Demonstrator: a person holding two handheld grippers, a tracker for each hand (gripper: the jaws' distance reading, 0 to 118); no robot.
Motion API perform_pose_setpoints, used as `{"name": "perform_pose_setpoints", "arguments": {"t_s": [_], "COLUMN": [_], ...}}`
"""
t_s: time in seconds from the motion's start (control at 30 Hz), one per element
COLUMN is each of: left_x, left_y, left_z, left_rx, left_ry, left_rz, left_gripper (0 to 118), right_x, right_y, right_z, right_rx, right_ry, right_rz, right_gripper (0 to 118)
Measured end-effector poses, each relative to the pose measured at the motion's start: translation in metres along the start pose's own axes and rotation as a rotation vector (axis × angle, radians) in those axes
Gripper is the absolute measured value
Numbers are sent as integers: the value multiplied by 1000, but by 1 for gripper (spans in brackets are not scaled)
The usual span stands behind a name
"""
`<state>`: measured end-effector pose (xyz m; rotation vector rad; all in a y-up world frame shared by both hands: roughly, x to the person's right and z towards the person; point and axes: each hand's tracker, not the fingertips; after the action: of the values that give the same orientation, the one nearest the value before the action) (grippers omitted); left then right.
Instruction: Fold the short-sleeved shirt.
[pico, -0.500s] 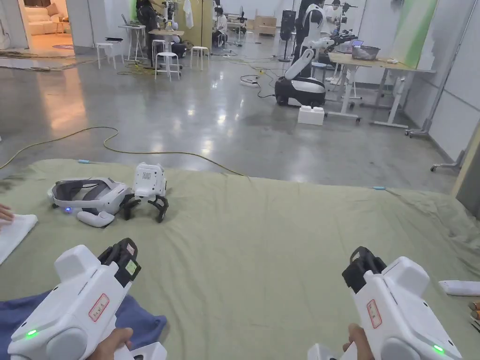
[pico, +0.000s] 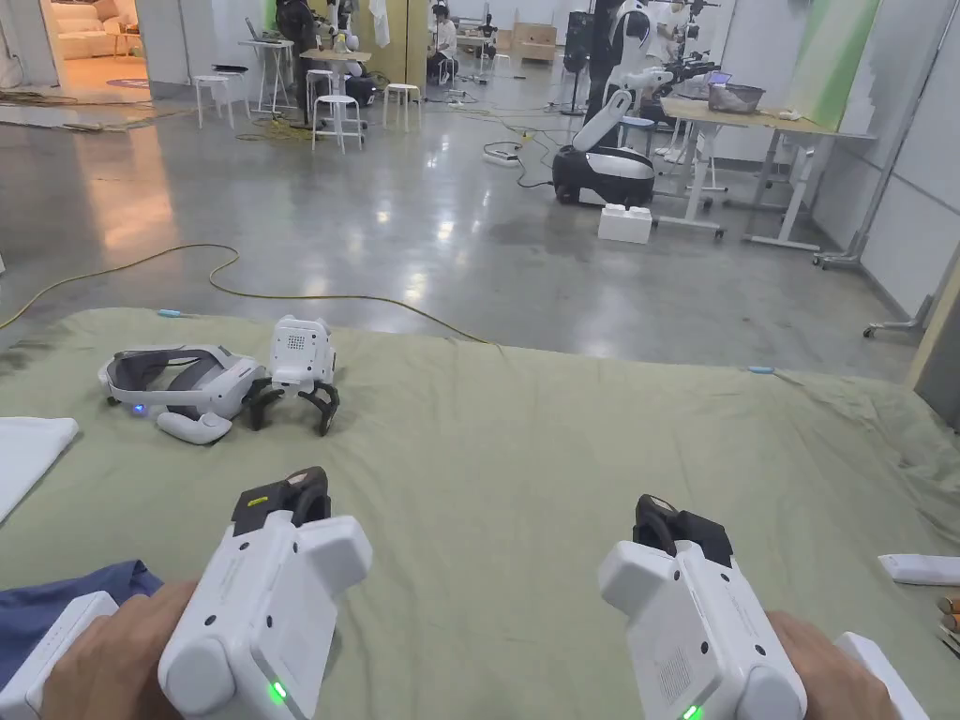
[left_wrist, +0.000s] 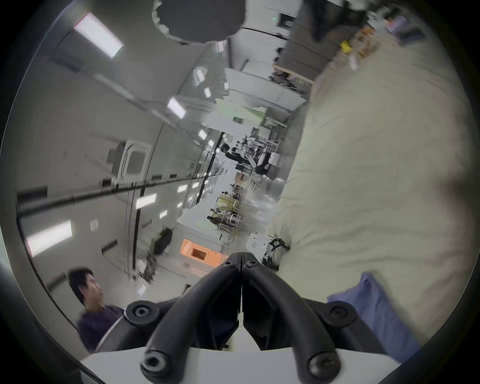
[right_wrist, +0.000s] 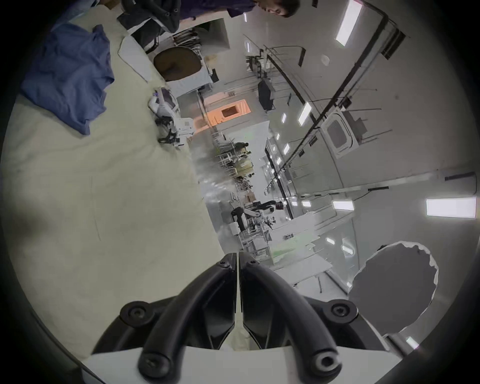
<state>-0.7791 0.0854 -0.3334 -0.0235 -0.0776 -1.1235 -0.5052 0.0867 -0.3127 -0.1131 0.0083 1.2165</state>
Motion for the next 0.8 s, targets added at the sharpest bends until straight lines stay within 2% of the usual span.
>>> {"name": "perform_pose_setpoints", "arguments": {"t_s": [0.07, 0.13, 0.23, 0.3, 0.37, 0.43, 0.53, 0.6, 0.67, 0.8], "left_x": [-14, -26, -36, -39, -42, -44, -46, -49, -52, -55], "left_y": [1, -2, -12, -19, -23, -26, -25, -24, -23, -29], "left_z": [-2, -5, -6, -5, -4, -4, -3, -2, 0, -1], "left_rx": [-43, -76, -80, -69, -84, -101, -87, -77, -81, -118], "left_ry": [-8, -10, -54, -58, -37, -24, -21, -14, -21, -74], "left_rz": [256, 502, 863, 1069, 1245, 1353, 1350, 1313, 1275, 1160], "left_gripper": [0, 0, 0, 0, 0, 0, 0, 0, 0, 0], "right_x": [5, 12, 24, 30, 31, 32, 35, 36, 36, 34], "right_y": [-4, -5, -14, -22, -28, -30, -32, -29, -28, -23], "right_z": [-3, -2, -3, -1, -1, 0, 3, 5, 6, 8], "right_rx": [-37, -55, -121, -135, -163, -176, -162, -161, -156, -158], "right_ry": [-7, -7, -37, -40, -47, -46, -50, -53, -39, -35], "right_rz": [-169, -396, -816, -1041, -1188, -1267, -1337, -1308, -1244, -1228], "right_gripper": [1, 1, 1, 1, 1, 1, 1, 1, 1, 1]}}
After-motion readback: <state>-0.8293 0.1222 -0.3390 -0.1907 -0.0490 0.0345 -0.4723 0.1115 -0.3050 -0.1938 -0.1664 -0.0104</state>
